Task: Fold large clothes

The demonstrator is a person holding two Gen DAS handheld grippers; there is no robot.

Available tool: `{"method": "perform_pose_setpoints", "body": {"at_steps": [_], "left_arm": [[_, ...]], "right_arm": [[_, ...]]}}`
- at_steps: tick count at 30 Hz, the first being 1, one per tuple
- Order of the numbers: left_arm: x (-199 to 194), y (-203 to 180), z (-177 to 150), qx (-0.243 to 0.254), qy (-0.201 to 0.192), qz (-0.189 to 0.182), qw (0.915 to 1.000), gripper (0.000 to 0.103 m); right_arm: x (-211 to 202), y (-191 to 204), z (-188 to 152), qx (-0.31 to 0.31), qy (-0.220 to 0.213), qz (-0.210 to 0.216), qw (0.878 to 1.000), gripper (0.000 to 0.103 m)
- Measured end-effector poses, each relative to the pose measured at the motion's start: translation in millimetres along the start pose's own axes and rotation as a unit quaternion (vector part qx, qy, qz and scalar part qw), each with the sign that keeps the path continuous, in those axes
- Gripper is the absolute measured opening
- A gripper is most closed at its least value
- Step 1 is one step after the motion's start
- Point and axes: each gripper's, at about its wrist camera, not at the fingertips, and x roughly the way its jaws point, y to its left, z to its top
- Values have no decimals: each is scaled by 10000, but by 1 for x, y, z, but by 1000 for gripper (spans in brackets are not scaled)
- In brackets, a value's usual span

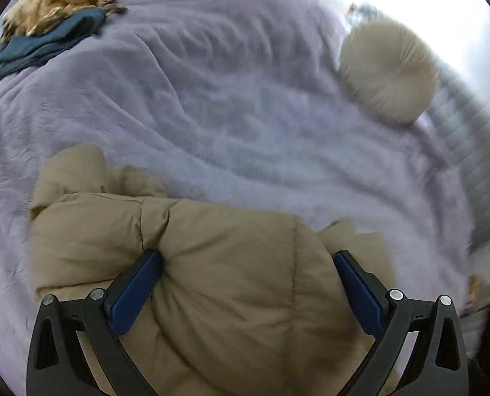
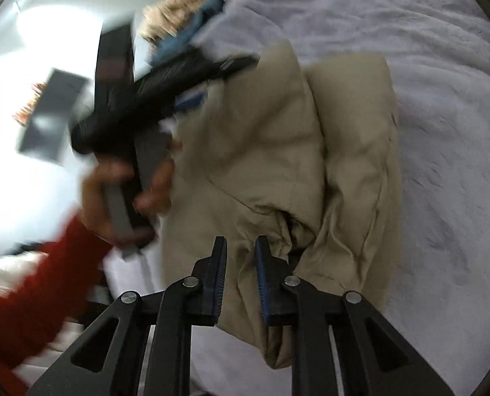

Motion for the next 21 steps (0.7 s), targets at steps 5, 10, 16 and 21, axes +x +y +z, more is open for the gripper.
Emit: {"method": "perform_pose_setpoints", "body": {"at_steps": [5,10,16,21], "left_arm": [[30,-28,-19,489,165,424,9978,103],[44,-47,-28,829,198,765,9934,103],[45,-48,-32,890,223,869,9920,103],[44,-47,-34,932,231,978,9906,103]], "right_arm": [[35,-35,-28,-245,95,-836,9962,12],[44,-63,-39,149,44,-517,9985,12],[43,-64,-27,255,109,-614,9977,12],[20,-58,-7,410,-234,-842,9953,14]]}}
